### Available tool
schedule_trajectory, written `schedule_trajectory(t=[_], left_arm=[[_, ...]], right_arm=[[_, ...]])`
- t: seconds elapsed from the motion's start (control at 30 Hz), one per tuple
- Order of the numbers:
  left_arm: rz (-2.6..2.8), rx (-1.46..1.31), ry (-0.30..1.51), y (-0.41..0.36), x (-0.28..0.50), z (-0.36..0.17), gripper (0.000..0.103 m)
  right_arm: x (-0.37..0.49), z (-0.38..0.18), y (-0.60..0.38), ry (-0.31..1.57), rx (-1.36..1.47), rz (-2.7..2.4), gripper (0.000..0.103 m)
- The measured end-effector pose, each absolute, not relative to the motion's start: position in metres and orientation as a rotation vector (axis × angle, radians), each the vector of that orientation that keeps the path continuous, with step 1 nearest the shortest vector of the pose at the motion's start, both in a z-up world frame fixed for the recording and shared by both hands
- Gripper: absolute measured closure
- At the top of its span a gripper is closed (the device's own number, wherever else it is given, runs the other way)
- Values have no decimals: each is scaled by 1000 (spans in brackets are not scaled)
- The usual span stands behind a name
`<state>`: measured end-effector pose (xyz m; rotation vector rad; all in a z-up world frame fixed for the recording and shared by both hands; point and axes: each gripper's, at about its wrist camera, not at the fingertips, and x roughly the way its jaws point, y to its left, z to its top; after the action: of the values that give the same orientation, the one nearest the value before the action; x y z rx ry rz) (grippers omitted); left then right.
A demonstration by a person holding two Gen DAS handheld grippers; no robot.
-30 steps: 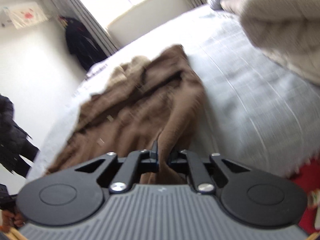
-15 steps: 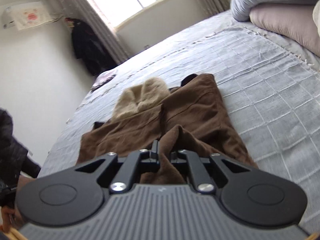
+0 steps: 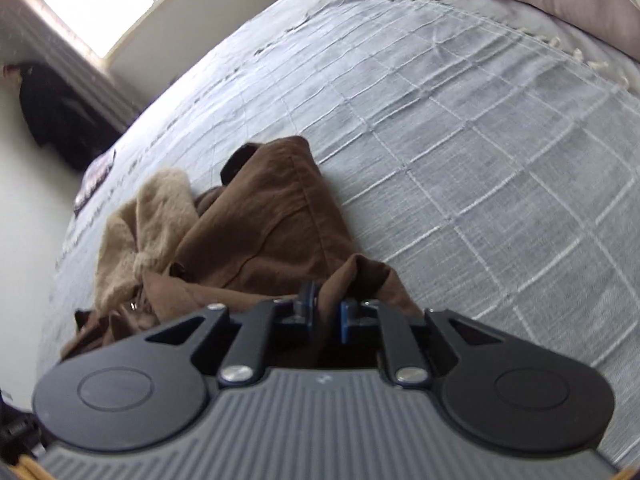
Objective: Fold large clothes
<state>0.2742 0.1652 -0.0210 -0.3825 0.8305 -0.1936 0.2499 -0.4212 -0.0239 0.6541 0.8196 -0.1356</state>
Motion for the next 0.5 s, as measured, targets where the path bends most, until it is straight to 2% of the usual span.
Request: schedule_trajectory(t=[0.1,0.17,0.27,0.3,0.33,0.37,0.4,0.43,0.5], left_arm=[[-253,-433,862,174,279,-20,86],[-304,-495,879,185,278,-19,79],[-354,-565,890,201,275,-14,73],[-349,-582,884,207,275,-11,69],[-334,-589,867,214,273,-6,58],[-315,-593,840,221,272,0,39],[-293,-581,793,227,267,7,30],[-268,-552,747,232,265,14,20],[-241,-475,728,236,267,20,20]], right_arm=[[253,-18,-425,853,628,-74,89],[248,-15,-430,857,629,-25,84],[241,-13,-440,842,665,34,66],[239,-10,-444,830,680,38,53],[236,-7,-447,806,684,35,47],[234,-2,-451,778,679,26,37],[232,3,-453,756,664,13,30],[231,8,-455,736,644,8,29],[229,15,-455,717,602,12,28]])
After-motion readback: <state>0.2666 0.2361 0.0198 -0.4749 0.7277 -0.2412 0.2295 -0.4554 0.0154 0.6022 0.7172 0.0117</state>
